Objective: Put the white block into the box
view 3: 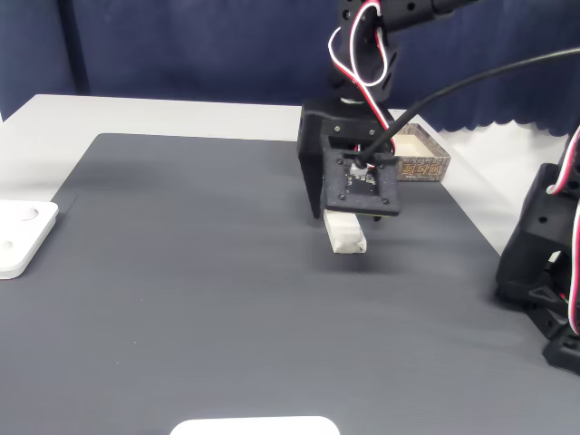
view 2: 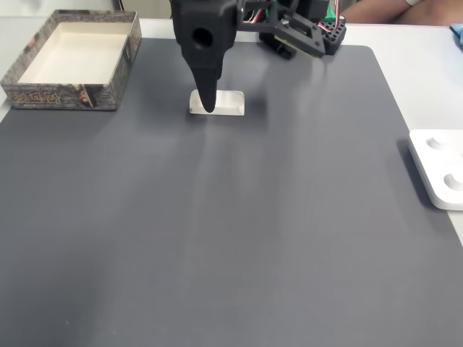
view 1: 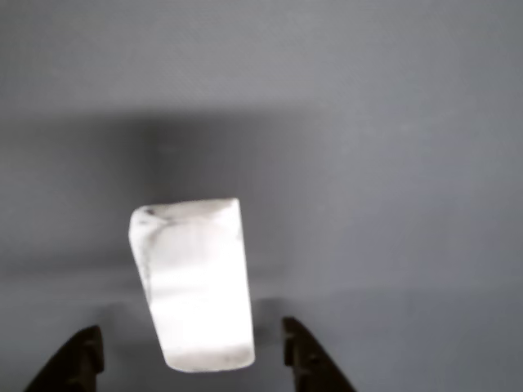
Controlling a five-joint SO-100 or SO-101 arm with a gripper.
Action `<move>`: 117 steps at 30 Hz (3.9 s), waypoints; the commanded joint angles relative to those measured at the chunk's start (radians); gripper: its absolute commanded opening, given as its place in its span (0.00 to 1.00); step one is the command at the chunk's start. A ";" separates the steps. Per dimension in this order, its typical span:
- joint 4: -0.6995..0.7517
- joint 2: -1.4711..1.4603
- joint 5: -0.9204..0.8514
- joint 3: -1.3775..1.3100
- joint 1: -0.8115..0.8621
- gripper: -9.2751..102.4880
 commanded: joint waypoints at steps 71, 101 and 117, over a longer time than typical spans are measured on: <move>-0.126 -0.002 0.012 0.109 0.000 0.09; 0.112 0.298 -0.373 -0.020 0.038 0.07; 0.463 0.021 -0.650 -0.541 0.316 0.07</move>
